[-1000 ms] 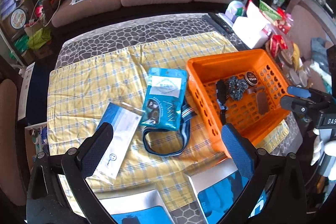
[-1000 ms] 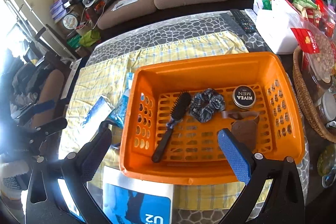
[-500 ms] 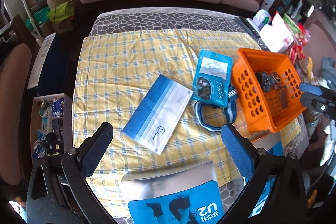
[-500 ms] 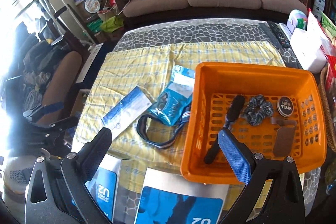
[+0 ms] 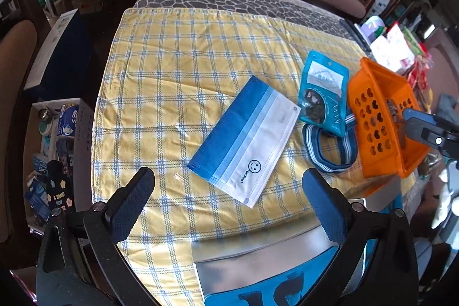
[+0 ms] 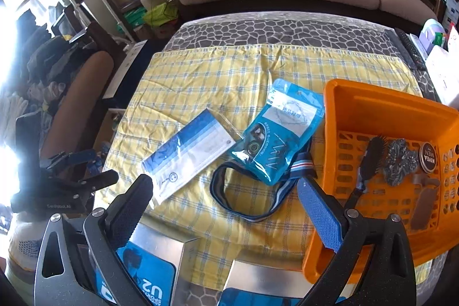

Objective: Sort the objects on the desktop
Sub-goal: 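Withdraw both tools from the basket toward the blue packet, then move both open tools onto the white-and-blue mask packet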

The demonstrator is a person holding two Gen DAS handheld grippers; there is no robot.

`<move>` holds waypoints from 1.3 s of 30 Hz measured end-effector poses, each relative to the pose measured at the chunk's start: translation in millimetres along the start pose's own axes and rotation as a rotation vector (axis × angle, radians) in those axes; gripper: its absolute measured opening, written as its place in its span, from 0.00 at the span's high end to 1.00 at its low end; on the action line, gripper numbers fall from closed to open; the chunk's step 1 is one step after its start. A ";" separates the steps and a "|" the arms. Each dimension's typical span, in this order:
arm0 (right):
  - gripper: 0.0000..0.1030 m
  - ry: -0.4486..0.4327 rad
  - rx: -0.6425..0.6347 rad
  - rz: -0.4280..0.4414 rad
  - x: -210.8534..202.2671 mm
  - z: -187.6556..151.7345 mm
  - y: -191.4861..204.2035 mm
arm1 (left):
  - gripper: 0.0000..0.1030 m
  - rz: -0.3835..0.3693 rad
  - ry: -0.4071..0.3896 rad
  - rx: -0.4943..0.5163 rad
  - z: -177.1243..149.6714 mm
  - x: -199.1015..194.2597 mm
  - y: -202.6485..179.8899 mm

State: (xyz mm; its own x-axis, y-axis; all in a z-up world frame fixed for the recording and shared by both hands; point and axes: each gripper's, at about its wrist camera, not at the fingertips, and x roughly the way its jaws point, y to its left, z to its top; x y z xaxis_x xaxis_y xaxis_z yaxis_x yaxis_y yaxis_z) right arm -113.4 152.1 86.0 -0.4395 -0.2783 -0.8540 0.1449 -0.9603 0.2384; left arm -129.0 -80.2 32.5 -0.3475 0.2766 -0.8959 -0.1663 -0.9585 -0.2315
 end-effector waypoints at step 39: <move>0.35 0.236 0.185 0.180 155.1 -6.2 37.3 | 0.35 -0.092 0.066 0.037 6.4 87.5 46.4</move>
State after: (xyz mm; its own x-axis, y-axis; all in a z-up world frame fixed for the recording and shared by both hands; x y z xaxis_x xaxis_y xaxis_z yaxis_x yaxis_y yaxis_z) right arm -170.7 73.2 -40.5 -0.2015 -0.4522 -0.8689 0.0285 -0.8894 0.4563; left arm -173.1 -100.0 -54.3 -0.2679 0.3572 -0.8948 -0.2289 -0.9257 -0.3010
